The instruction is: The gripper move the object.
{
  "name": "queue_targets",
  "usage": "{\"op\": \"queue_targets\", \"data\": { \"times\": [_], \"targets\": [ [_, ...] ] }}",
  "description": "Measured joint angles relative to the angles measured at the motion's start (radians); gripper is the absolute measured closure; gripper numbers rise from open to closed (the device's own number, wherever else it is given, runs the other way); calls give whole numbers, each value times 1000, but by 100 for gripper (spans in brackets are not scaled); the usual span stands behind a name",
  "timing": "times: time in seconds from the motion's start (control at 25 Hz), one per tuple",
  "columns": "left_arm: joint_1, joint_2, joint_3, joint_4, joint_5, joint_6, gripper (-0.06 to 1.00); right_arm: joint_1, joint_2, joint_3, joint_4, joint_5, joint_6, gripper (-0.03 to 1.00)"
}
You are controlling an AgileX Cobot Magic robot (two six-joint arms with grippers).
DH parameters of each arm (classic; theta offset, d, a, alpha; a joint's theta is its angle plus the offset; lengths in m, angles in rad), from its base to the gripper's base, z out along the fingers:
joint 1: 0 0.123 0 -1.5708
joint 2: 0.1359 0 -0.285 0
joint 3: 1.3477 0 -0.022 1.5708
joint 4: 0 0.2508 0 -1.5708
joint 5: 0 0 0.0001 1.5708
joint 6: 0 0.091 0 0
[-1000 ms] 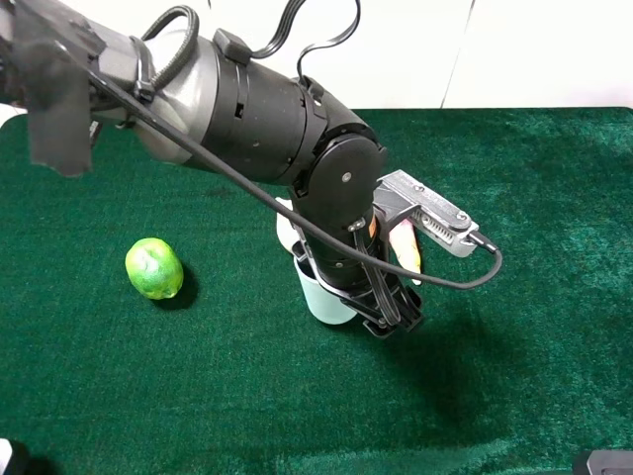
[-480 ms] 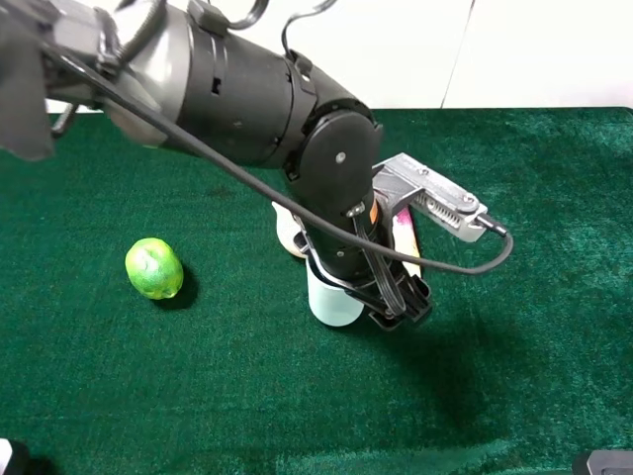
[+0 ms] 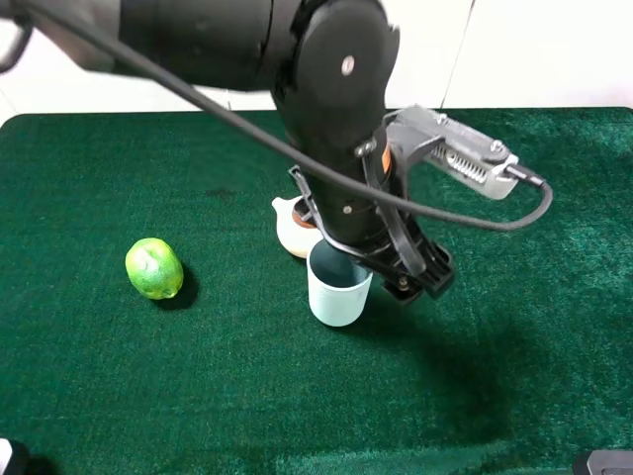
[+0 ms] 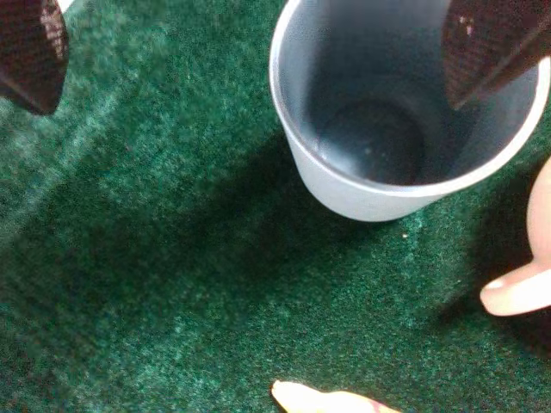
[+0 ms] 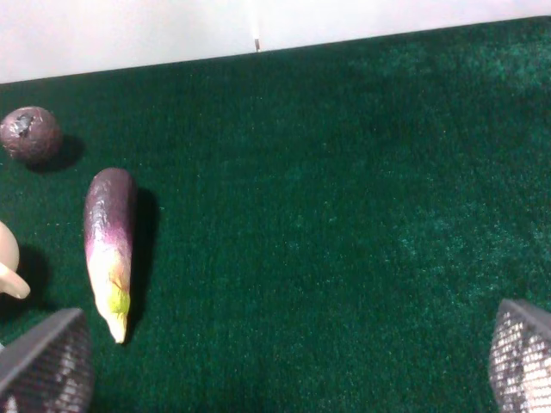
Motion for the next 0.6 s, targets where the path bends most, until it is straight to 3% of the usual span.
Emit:
{"op": "queue_targets", "data": {
  "times": [0.6],
  "targets": [
    [25,-170,-107,52,222,-47,7,0,0,0,0,-1,0,28]
  ]
}}
